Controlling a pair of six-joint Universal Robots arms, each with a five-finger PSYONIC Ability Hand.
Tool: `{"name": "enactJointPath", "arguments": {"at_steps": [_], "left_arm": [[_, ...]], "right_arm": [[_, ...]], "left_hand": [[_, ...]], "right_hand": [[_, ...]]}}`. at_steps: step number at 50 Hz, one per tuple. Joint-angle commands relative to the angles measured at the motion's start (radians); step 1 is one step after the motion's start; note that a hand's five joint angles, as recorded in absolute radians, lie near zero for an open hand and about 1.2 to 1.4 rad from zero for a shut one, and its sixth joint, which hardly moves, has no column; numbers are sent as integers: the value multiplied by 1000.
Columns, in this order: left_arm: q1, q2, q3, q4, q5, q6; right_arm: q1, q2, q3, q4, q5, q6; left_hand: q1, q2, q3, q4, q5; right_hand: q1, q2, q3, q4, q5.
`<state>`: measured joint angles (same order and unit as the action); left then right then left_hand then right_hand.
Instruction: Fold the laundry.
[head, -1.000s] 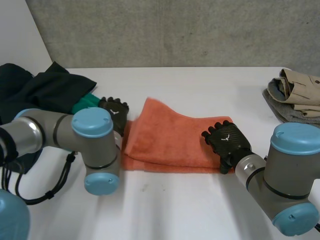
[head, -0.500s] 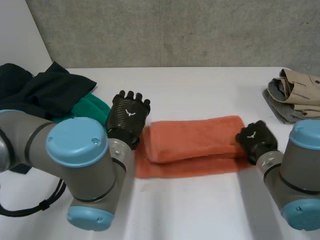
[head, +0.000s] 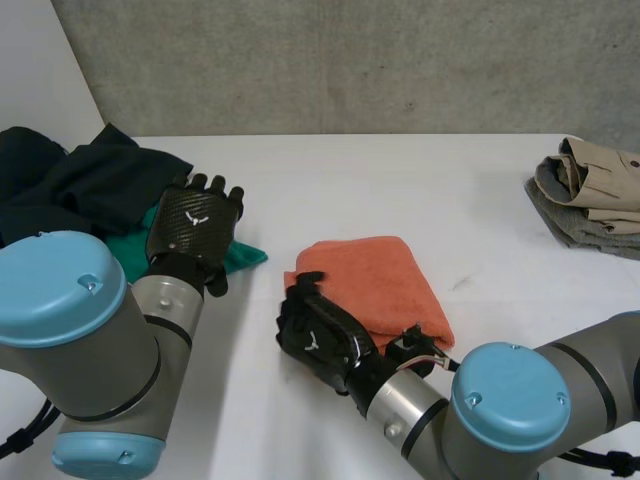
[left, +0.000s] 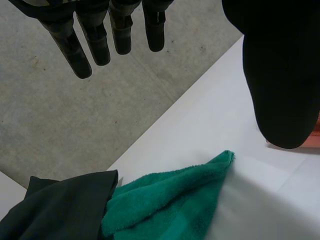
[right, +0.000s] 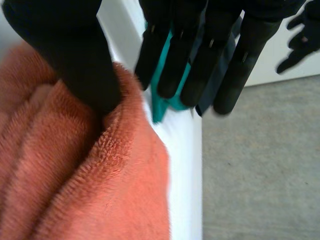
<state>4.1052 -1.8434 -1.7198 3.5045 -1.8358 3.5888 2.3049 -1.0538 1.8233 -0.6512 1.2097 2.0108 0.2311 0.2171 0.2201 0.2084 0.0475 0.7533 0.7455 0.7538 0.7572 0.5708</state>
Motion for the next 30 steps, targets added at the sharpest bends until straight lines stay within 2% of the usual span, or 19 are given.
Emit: {"name": "enactJointPath", "arguments": {"at_steps": [1, 2, 5, 6, 10, 11, 17, 18, 20, 26, 30], "left_arm": [[-14, -8, 49, 30, 1, -36], [-17, -10, 58, 37, 1, -44], [-51, -17, 104, 51, 4, -87], [-65, -20, 118, 51, 9, -99], [-118, -69, 199, 47, 70, -163], [-137, -95, 236, 39, 102, -192], [-195, -232, 377, 10, 184, -280], [-197, -297, 435, -27, 191, -286], [-197, -330, 466, -53, 191, -286], [-195, -506, 621, -274, 161, -286], [-194, -551, 646, -387, 64, -285]], "right_arm": [[-68, -159, 24, 31, 51, 264], [-111, -225, 27, 63, 53, 399], [-165, -271, 14, 123, 47, 625], [-195, -285, 1, 166, 45, 778], [-270, -327, -65, 304, 24, 1055], [-292, -336, -78, 333, 19, 1084], [-455, -295, -174, 551, 7, 1108], [-461, -276, -188, 567, 11, 1106], [-464, -218, -229, 606, 4, 1088], [-463, -89, -321, 663, 4, 1023], [-463, 6, -380, 703, -24, 970]], "left_hand": [[-56, -42, -45, -33, -47], [-56, -42, -45, -33, -47], [-53, -39, -42, -30, -44], [-50, -36, -39, -27, -41], [-35, -21, -24, -13, -26], [-29, -15, -18, -7, -20], [-9, 5, 2, 14, 0], [-9, 5, 2, 14, 0], [-9, 5, 2, 14, 0], [-6, 8, 5, 17, 3], [-6, 8, 5, 17, 3]], "right_hand": [[-579, -571, -579, -583, -571], [-579, -571, -579, -583, -571], [-579, -571, -579, -583, -571], [-579, -571, -579, -583, -571], [-579, -571, -579, -583, -571], [-579, -571, -579, -583, -571], [-579, -571, -579, -583, -571], [-579, -571, -579, -583, -571], [-579, -571, -579, -583, -571], [-579, -571, -579, -583, -571], [-579, -571, -579, -583, -571]]}}
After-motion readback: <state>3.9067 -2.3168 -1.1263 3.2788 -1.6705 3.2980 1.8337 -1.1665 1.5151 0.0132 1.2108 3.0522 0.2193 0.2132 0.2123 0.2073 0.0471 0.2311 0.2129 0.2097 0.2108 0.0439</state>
